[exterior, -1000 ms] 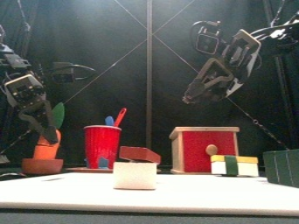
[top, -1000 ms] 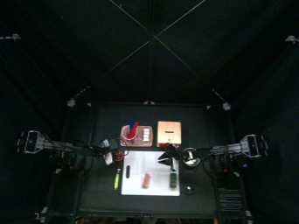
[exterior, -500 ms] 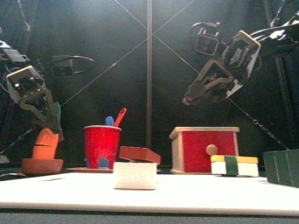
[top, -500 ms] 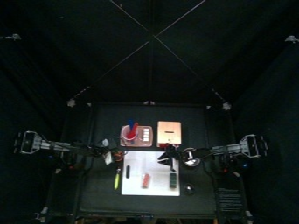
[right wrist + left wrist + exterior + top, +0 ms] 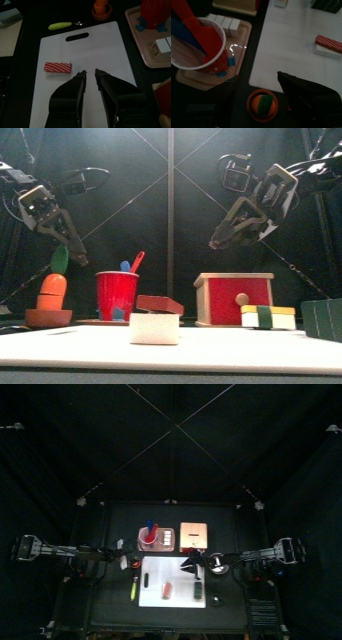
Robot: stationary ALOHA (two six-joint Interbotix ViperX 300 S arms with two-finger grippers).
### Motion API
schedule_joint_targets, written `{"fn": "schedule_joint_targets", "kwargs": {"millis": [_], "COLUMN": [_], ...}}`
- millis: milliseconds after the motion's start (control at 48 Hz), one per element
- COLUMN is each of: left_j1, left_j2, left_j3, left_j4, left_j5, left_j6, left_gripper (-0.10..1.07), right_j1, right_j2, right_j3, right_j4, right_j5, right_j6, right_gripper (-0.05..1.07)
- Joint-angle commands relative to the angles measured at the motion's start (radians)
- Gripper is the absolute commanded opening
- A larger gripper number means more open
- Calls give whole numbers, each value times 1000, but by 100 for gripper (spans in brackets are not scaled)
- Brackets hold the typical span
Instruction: Put carrot into soy sauce container
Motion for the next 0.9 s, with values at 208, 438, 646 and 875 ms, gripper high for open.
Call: {"fn": "schedule_joint_targets", "kwargs": {"millis": [208, 438, 646, 875], "left_j1": [-18, -63, -66, -66], "left_j2": [-158, -146, -64, 6], "left_j3": [-75, -71, -78, -112], "left_j4": [40, 44, 38, 38], "left_j5": [-41, -245, -356, -359], "left_j6": [2, 2, 2, 8], "left_gripper": [95, 94, 94, 94], "right_j1": [3, 2, 0, 0], "right_j2": [-15, -28, -37, -44], "right_j3": [-23, -26, -26, -29], "right_j4": [3, 2, -2, -2], "right_j5": [-3, -3, -3, -3], "right_j6": [-2, -6, -6, -6], "right_gripper": [64, 64, 64, 64]}}
